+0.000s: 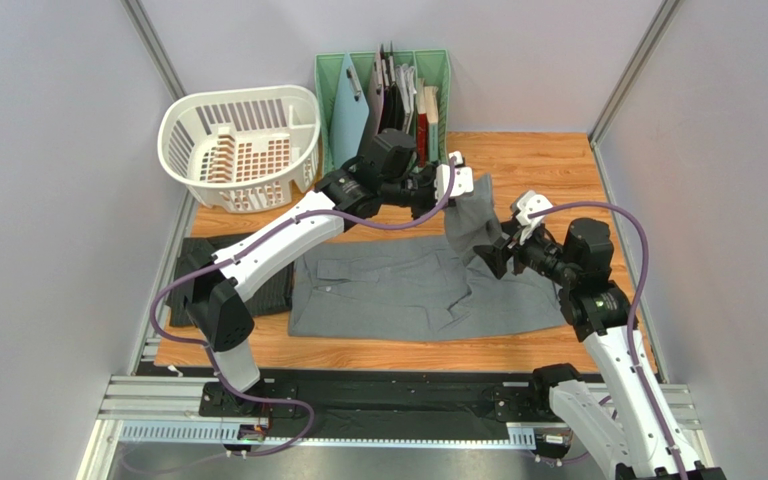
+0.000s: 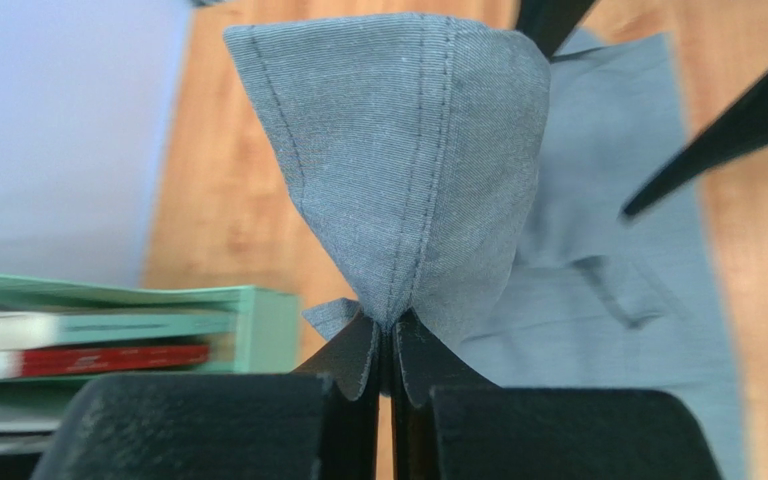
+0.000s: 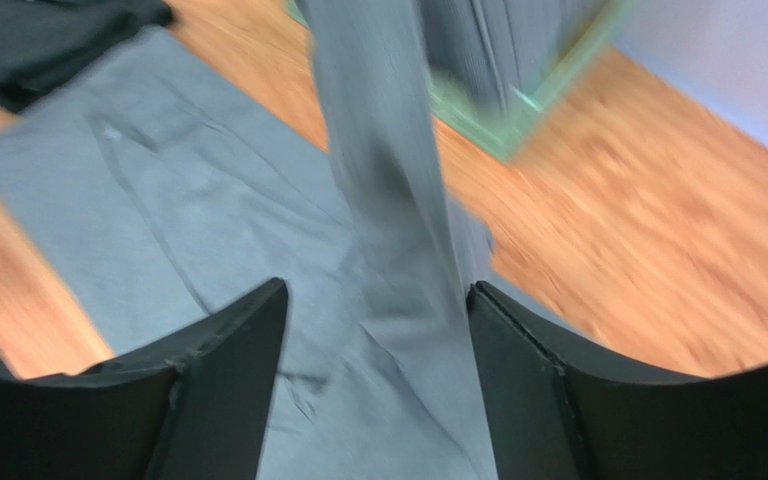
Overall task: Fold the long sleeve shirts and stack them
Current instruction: Fold the shirt
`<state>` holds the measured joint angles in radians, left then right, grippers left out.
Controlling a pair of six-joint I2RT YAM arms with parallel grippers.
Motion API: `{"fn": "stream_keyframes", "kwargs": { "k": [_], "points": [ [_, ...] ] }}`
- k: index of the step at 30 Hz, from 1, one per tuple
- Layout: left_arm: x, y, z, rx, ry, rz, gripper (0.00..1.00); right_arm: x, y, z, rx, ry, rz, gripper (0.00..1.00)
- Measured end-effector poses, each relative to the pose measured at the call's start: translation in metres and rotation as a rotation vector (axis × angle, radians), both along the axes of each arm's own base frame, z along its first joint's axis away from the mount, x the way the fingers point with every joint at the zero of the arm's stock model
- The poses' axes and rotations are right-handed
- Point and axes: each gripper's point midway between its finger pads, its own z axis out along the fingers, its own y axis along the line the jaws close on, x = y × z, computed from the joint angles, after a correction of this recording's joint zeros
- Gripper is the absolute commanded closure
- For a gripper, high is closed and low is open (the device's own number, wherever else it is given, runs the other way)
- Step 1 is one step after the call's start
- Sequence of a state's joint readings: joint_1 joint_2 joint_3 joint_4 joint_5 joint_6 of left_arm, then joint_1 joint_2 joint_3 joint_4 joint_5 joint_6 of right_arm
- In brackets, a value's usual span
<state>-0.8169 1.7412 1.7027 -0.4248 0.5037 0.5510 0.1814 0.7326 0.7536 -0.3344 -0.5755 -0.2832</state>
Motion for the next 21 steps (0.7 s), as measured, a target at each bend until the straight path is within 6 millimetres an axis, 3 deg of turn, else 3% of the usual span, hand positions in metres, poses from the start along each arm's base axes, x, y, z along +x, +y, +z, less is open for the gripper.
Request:
{"fn": "stream_keyframes", "kwargs": {
  "k": [5, 9, 13, 14, 17, 21],
  "points": [
    [0.036, -0.001, 0.017, 0.025, -0.211, 0.024, 1.0, 0.016, -0.069, -0.037, -0.046, 0.129, -0.238, 0.32],
    [0.053, -0.007, 0.009, 0.064, -0.314, 0.002, 1.0, 0.021, -0.116, -0.077, -0.051, 0.306, -0.349, 0.44],
    [0.061, -0.012, -0.001, 0.082, -0.36, -0.007, 1.0, 0.017, -0.128, -0.13, -0.058, 0.556, -0.309, 0.48],
    [0.065, -0.013, -0.001, 0.067, -0.381, -0.004, 1.0, 0.008, -0.129, -0.155, -0.062, 0.663, -0.279, 0.5],
    [0.069, -0.012, -0.001, 0.041, -0.397, 0.004, 1.0, 0.002, -0.127, -0.172, -0.059, 0.74, -0.23, 0.51],
    [0.068, -0.008, -0.002, 0.022, -0.396, -0.006, 1.0, 0.01, -0.128, -0.188, -0.049, 0.804, -0.191, 0.51]
  ]
}}
